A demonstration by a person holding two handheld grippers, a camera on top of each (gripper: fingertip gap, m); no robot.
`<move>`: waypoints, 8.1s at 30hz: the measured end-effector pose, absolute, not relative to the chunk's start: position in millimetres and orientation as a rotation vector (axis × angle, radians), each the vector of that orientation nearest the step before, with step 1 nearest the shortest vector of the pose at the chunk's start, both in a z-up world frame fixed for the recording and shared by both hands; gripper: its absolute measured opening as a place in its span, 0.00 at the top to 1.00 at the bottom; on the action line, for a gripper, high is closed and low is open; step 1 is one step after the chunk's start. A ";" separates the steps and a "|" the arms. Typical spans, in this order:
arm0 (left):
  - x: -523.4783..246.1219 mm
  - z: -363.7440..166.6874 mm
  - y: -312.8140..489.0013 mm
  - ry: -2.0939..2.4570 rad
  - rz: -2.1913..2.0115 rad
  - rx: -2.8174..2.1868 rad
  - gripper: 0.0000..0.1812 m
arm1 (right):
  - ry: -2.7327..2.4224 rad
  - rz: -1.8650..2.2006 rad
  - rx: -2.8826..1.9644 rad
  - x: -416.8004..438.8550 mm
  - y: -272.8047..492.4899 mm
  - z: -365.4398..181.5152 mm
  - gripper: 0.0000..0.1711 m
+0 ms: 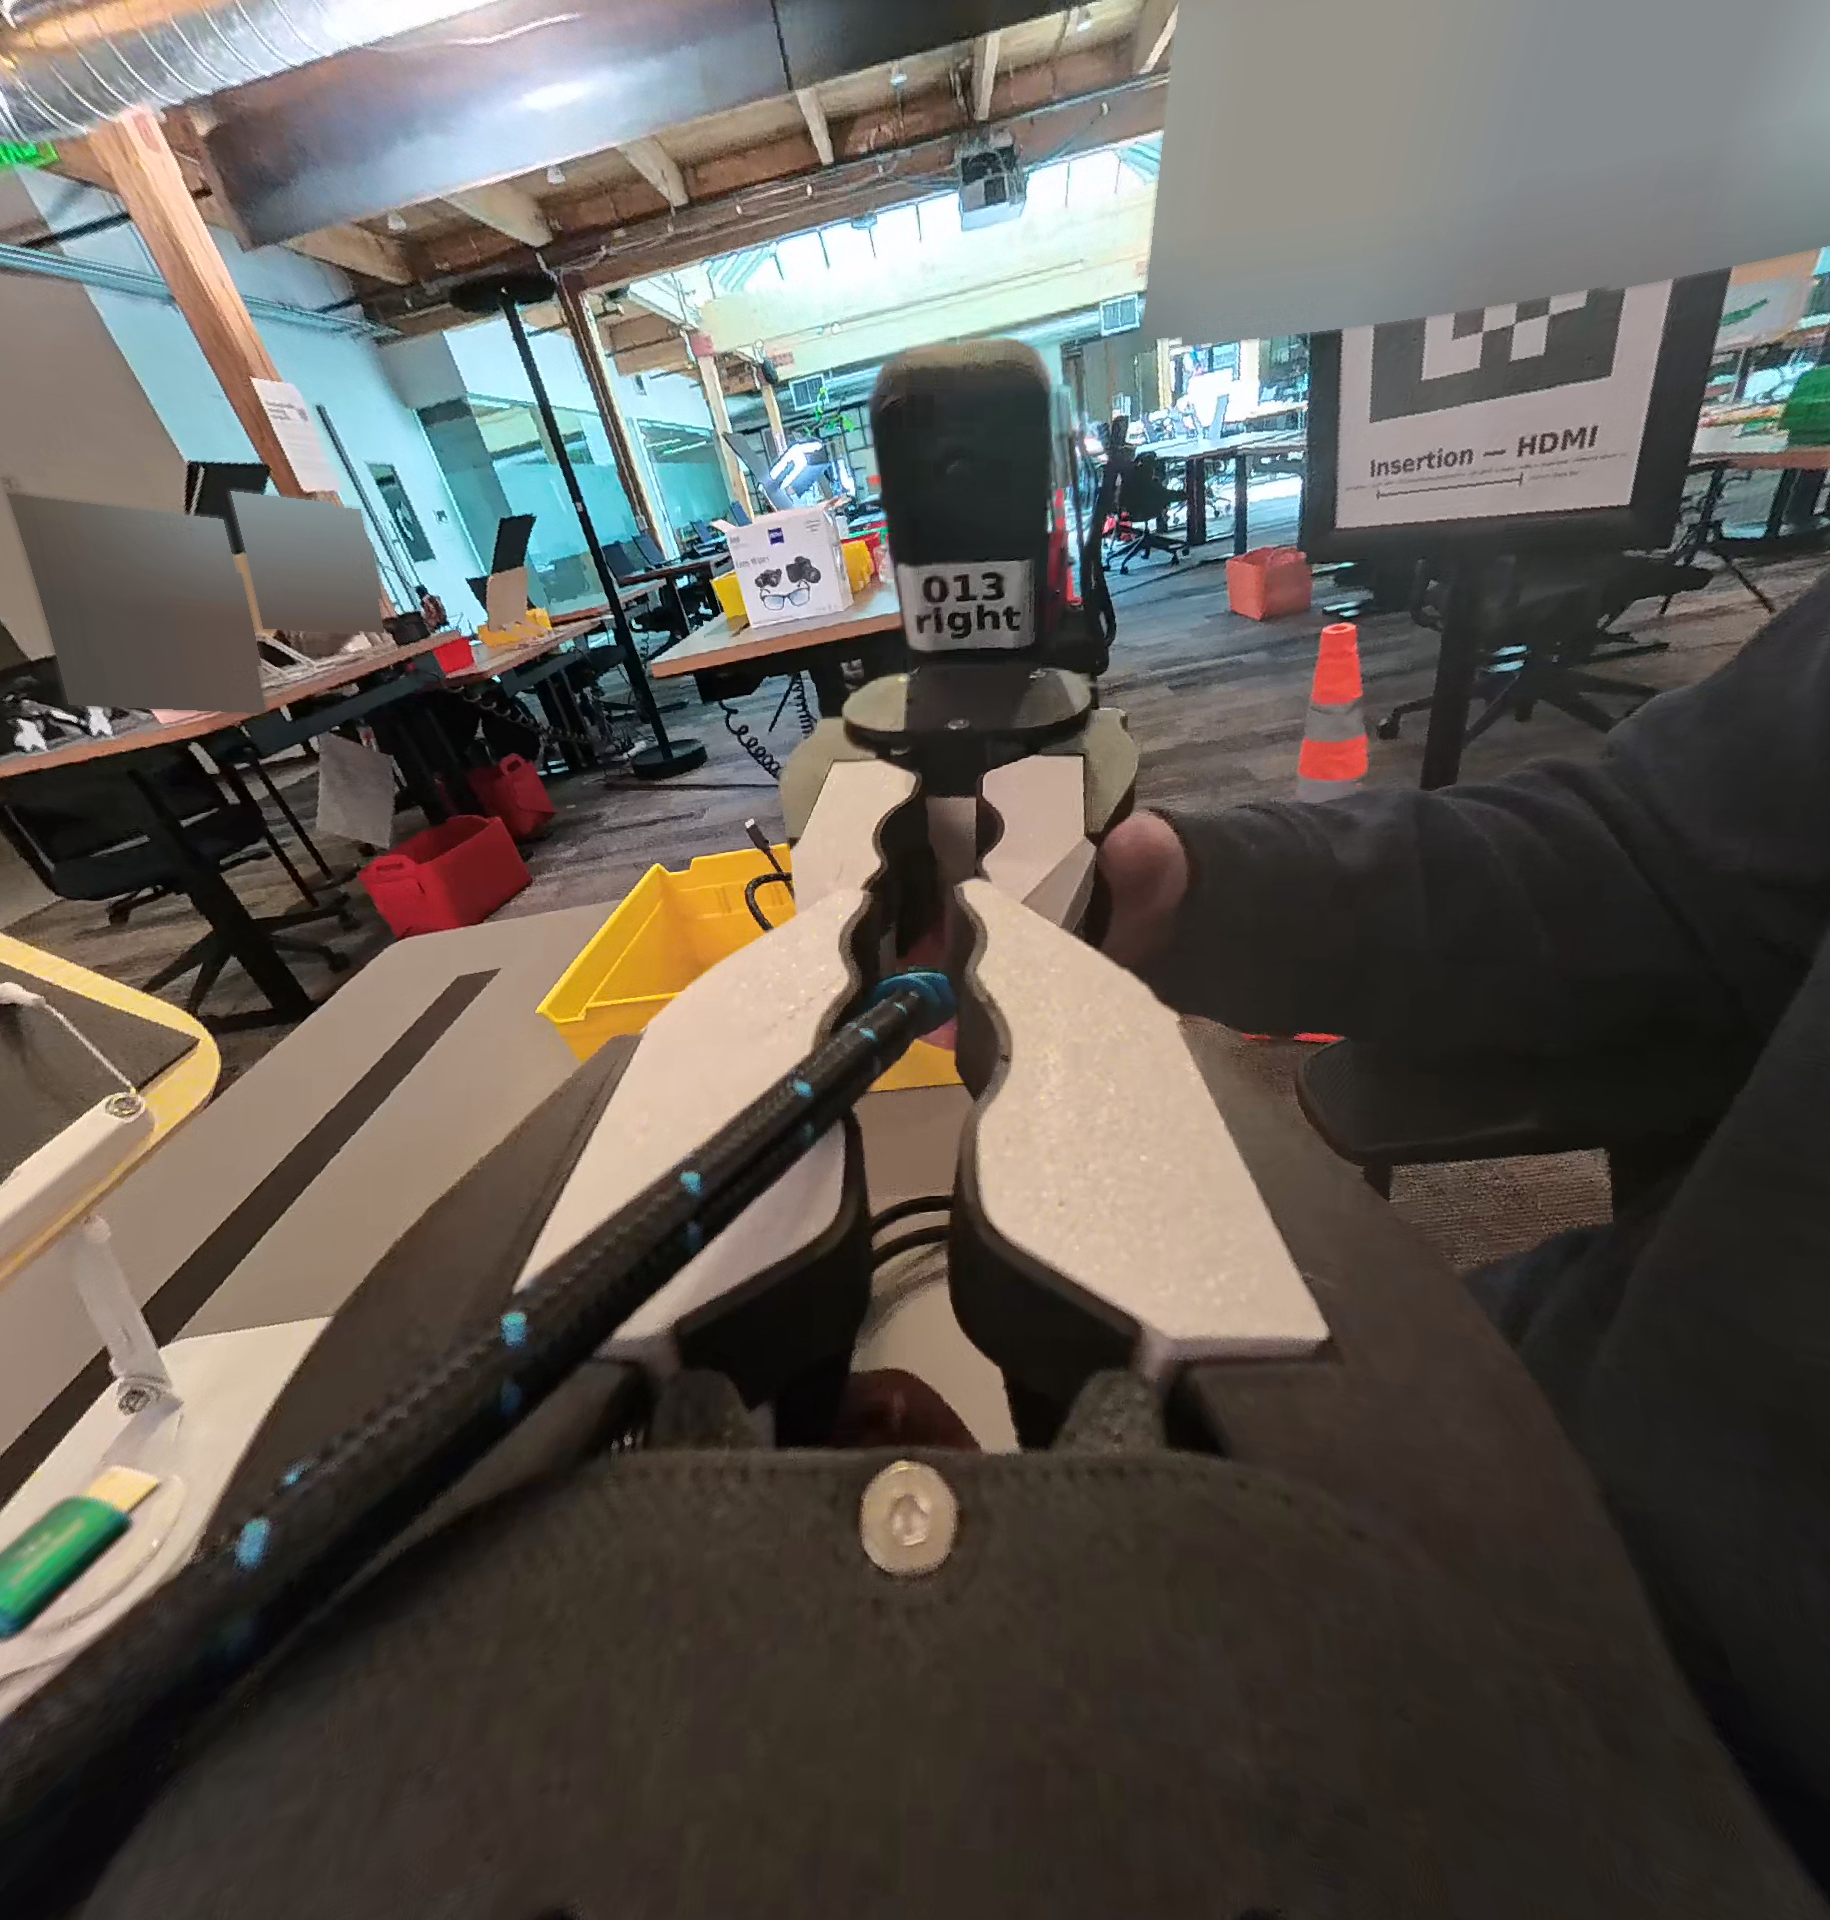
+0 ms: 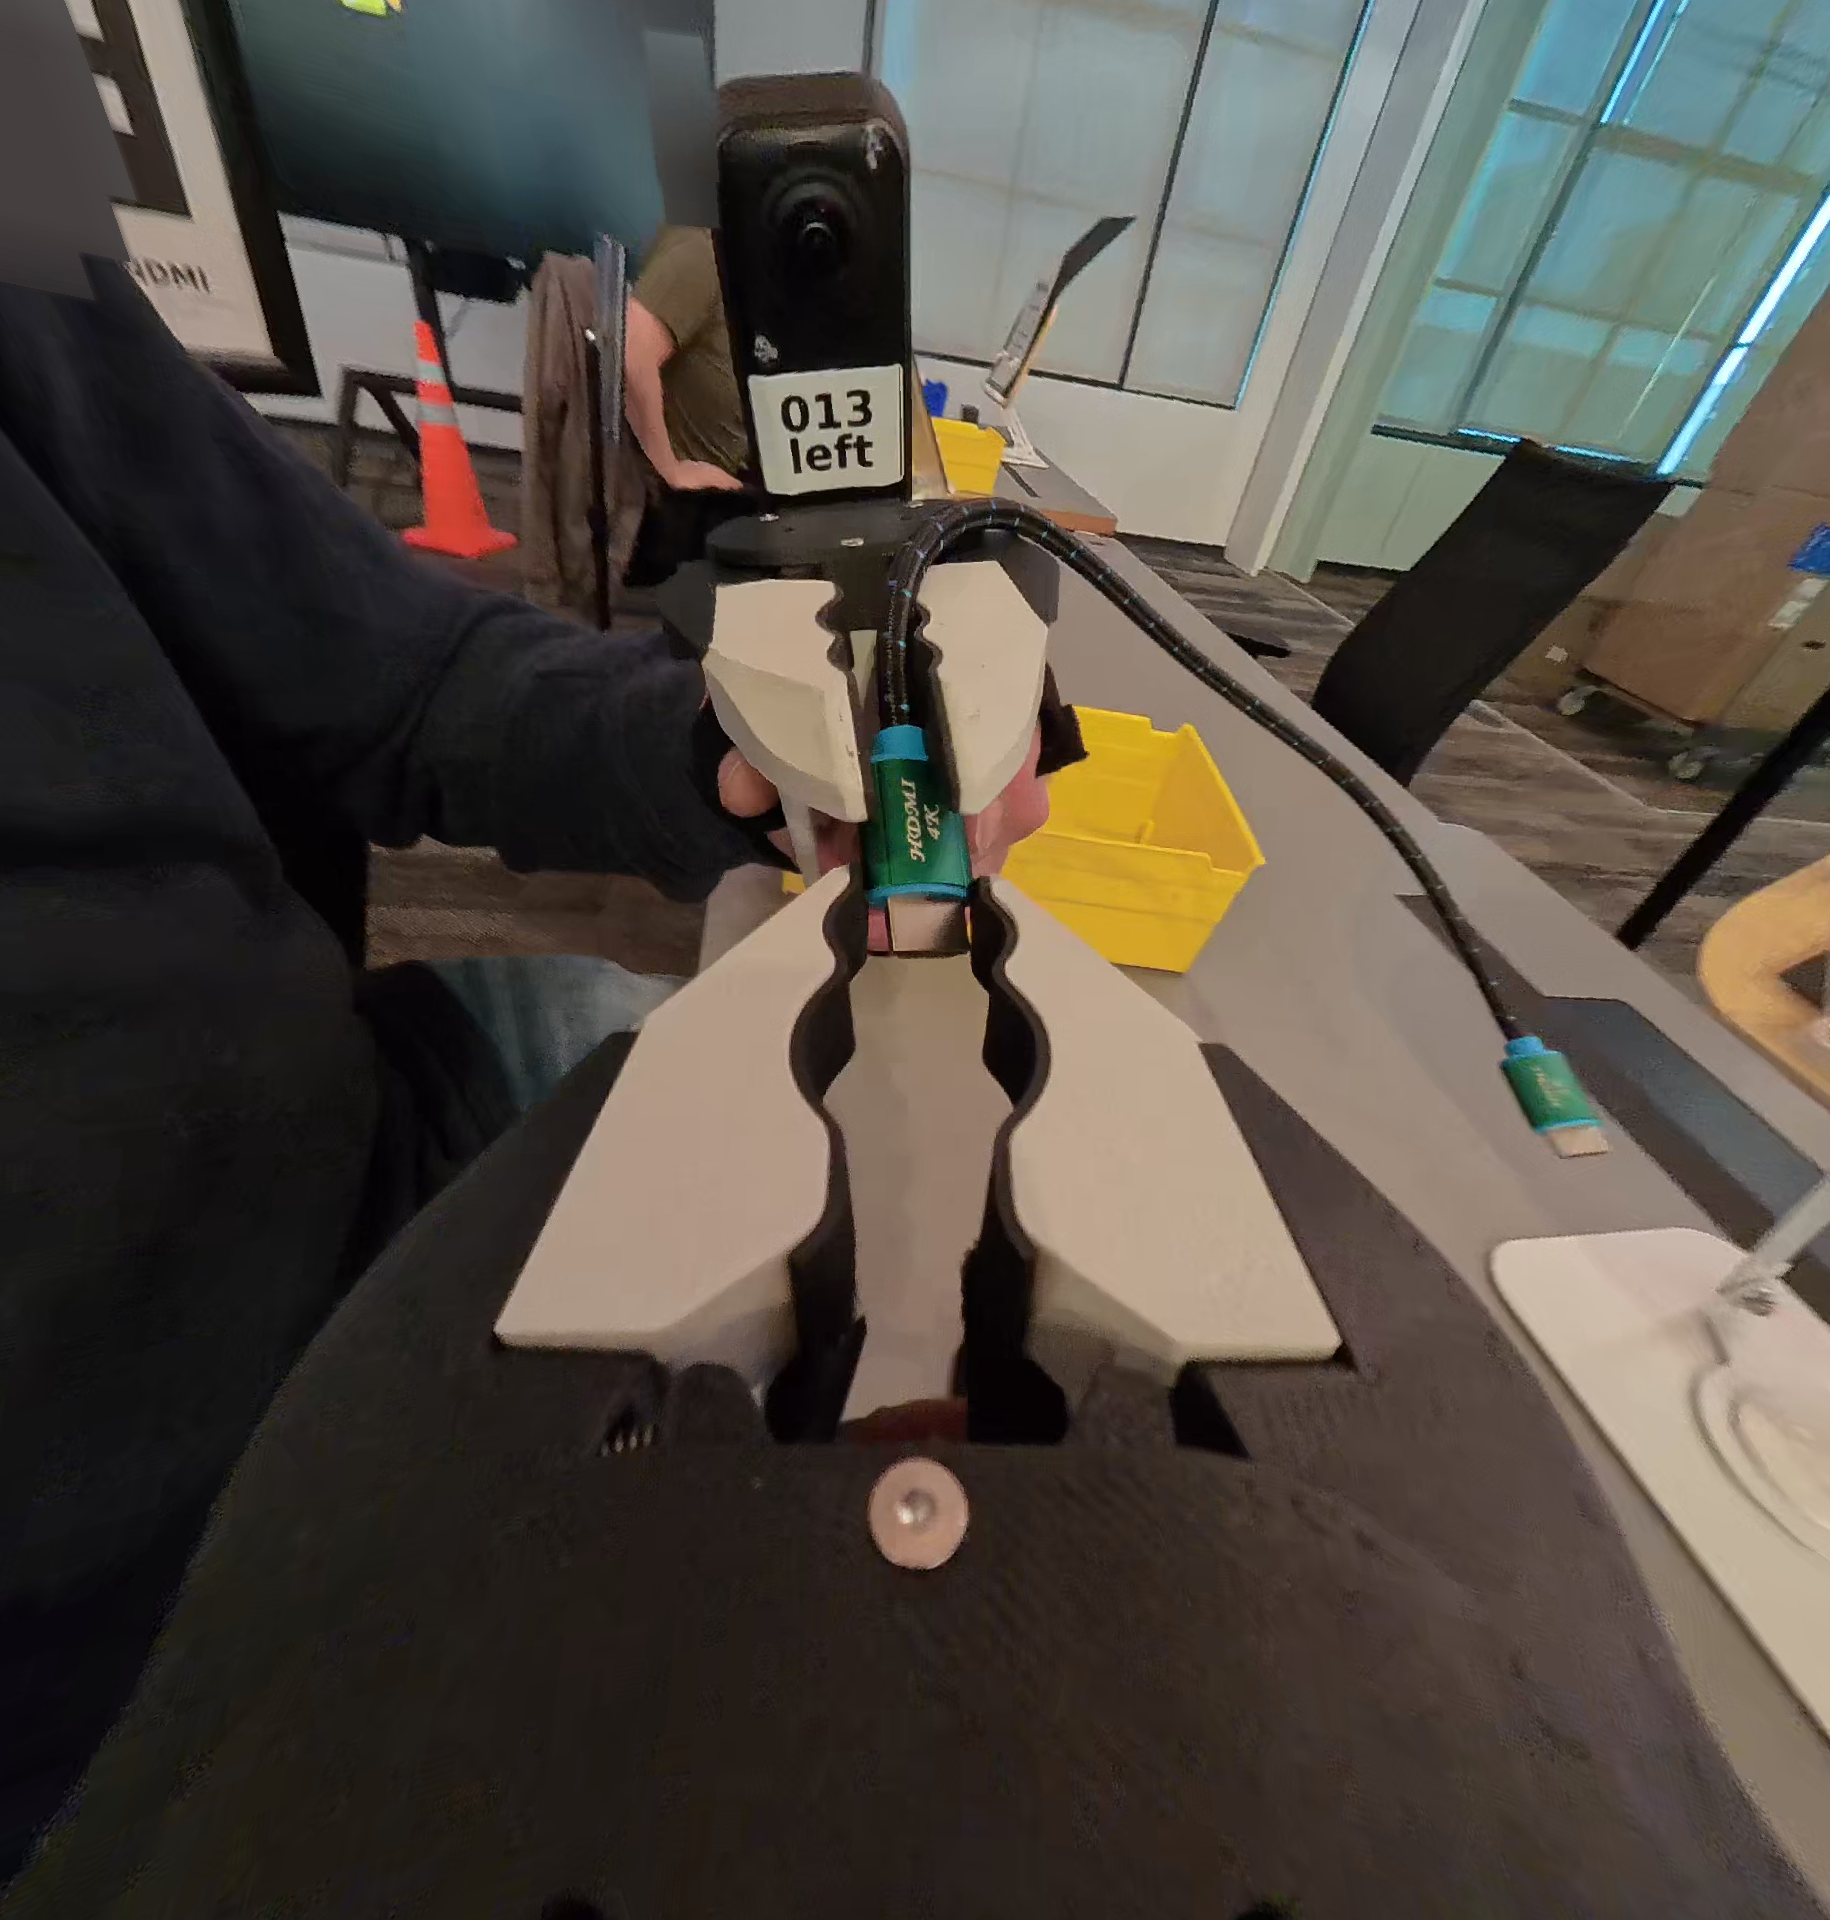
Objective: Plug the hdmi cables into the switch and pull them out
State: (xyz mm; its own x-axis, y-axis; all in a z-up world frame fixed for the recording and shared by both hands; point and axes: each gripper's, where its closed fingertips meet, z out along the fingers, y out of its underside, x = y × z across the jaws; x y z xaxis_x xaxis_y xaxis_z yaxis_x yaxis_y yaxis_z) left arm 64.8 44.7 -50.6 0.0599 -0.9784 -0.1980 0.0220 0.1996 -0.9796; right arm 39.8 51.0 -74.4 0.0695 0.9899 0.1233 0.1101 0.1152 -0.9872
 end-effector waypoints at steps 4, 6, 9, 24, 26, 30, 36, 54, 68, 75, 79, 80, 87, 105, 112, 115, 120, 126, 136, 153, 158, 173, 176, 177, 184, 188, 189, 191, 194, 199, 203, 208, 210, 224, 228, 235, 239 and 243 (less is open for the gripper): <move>63.2 -49.4 47.4 1.220 -0.990 -1.056 0.97 | -1.238 1.164 -1.259 36.7 50.1 -74.9 0.89; 62.1 -48.8 47.7 1.228 -0.961 -1.044 0.97 | -1.208 1.266 -1.284 34.9 49.6 -75.0 0.89; 61.1 -48.6 48.1 1.236 -0.929 -1.032 0.97 | -1.189 1.333 -1.287 33.2 48.9 -75.2 0.89; 57.6 -43.5 43.0 1.315 -0.616 -0.877 0.97 | -0.938 1.993 -1.303 39.0 45.8 -64.1 0.82; 58.8 -45.5 42.0 1.340 -0.514 -0.837 0.98 | -0.920 2.058 -1.318 37.5 44.7 -65.6 0.81; 60.2 -44.3 38.1 1.354 -0.427 -0.777 1.00 | -0.868 2.135 -1.284 39.5 46.4 -62.2 0.85; 59.9 -41.0 33.3 1.359 -0.392 -0.735 0.98 | -0.827 2.224 -1.247 39.1 45.9 -60.1 0.89; 67.6 -45.1 26.9 1.384 -0.189 -0.629 0.99 | -0.793 2.156 -1.272 37.5 49.2 -55.3 0.91; 67.5 -51.3 67.5 1.141 -0.452 -0.943 0.85 | -0.744 1.812 -1.212 55.2 74.7 -47.9 0.93; 69.7 -53.0 73.2 1.055 -0.590 -1.054 0.85 | -0.769 1.646 -1.183 59.5 78.1 -46.4 0.93; 70.5 -52.6 74.7 1.006 -0.656 -1.098 0.84 | -0.779 1.562 -1.167 60.9 78.9 -45.3 0.93; 70.7 -52.4 74.6 0.997 -0.663 -1.100 0.85 | -0.779 1.544 -1.164 60.8 78.9 -45.1 0.93; 68.4 -48.0 76.0 0.949 -0.652 -1.091 0.85 | -0.766 1.454 -1.157 59.1 79.9 -42.3 0.93; 64.7 -46.0 76.6 0.998 -0.572 -1.038 0.88 | -0.752 1.405 -1.154 53.9 79.2 -44.0 0.93; 65.7 -44.4 73.0 1.013 -0.590 -1.034 0.88 | -0.781 1.380 -1.117 55.0 75.8 -42.7 0.93; 65.7 -44.0 71.7 1.015 -0.610 -1.035 0.88 | -0.798 1.357 -1.107 55.3 74.7 -42.5 0.93; 65.7 -44.4 70.6 1.014 -0.686 -1.056 0.88 | -0.821 1.320 -1.096 55.9 74.0 -43.2 0.93; 65.1 -44.4 70.6 1.011 -0.687 -1.051 0.88 | -0.823 1.330 -1.094 55.6 74.2 -43.5 0.93; 64.8 -48.3 72.4 1.036 -0.633 -1.037 0.88 | -0.811 1.412 -1.118 55.6 76.4 -47.0 0.93; 65.8 -53.0 73.2 1.067 -0.621 -1.032 0.88 | -0.788 1.462 -1.140 63.1 82.9 -50.3 0.91; 65.4 -54.0 73.1 1.089 -0.594 -1.018 0.88 | -0.801 1.499 -1.147 62.6 81.0 -50.4 0.90; 69.4 -58.2 68.1 1.116 -0.622 -1.015 0.88 | -0.865 1.524 -1.162 55.0 72.9 -55.8 0.92; 69.2 -58.3 68.3 1.112 -0.637 -1.023 0.88 | -0.868 1.500 -1.158 54.8 73.3 -56.0 0.92; 69.1 -58.0 68.6 1.108 -0.641 -1.025 0.88 | -0.868 1.491 -1.154 54.8 73.3 -55.6 0.92; 69.1 -58.2 68.9 1.114 -0.633 -1.024 0.88 | -0.858 1.515 -1.154 54.6 73.9 -55.8 0.92; 68.3 -61.1 69.7 1.151 -0.574 -0.999 0.88 | -0.858 1.504 -1.165 54.4 75.6 -57.9 0.92; 68.1 -61.3 69.5 1.161 -0.560 -0.989 0.88 | -0.855 1.508 -1.166 55.1 76.1 -57.9 0.91; 67.5 -61.3 69.3 1.177 -0.531 -0.972 0.88 | -0.848 1.521 -1.170 57.1 77.0 -57.9 0.90; 65.9 -60.2 69.4 1.188 -0.497 -0.950 0.88 | -0.872 1.549 -1.201 55.5 76.0 -62.7 0.88; 65.8 -63.3 68.2 1.223 -0.471 -0.937 0.88 | -0.902 1.610 -1.215 53.6 71.5 -66.0 0.89; 66.8 -65.1 64.2 1.263 -0.492 -0.929 0.88 | -0.948 1.610 -1.212 53.5 66.0 -66.9 0.90; 67.4 -68.6 58.6 1.315 -0.524 -0.924 0.88 | -0.987 1.668 -1.212 48.7 57.5 -68.0 0.91; 67.4 -69.1 56.5 1.330 -0.524 -0.916 0.88 | -0.992 1.698 -1.216 47.6 55.4 -68.4 0.91; 67.2 -68.7 57.5 1.292 -0.643 -0.963 0.88 | -1.011 1.574 -1.186 47.4 57.0 -67.0 0.92; 67.4 -68.6 58.4 1.269 -0.690 -0.986 0.88 | -1.002 1.575 -1.184 47.3 58.2 -67.0 0.92; 63.4 -69.4 62.9 1.286 -0.667 -0.992 0.88 | -0.978 1.538 -1.230 50.6 67.5 -68.3 0.85; 53.5 -64.8 75.4 1.253 -0.651 -1.013 0.88 | -0.982 1.384 -1.319 63.3 83.5 -79.5 0.82; 44.2 -59.2 84.0 1.235 -0.619 -1.020 0.88 | -1.089 1.151 -1.515 68.8 97.6 -117.2 0.77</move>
State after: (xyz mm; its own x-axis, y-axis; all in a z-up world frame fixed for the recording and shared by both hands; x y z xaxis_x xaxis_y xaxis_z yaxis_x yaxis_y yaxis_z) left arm 44.2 84.0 -59.2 0.2585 -0.8462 -0.4659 -0.1328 0.4466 -0.8848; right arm 68.8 97.6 -117.2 0.1737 0.9700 -0.1699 0.1158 -0.1915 -0.9746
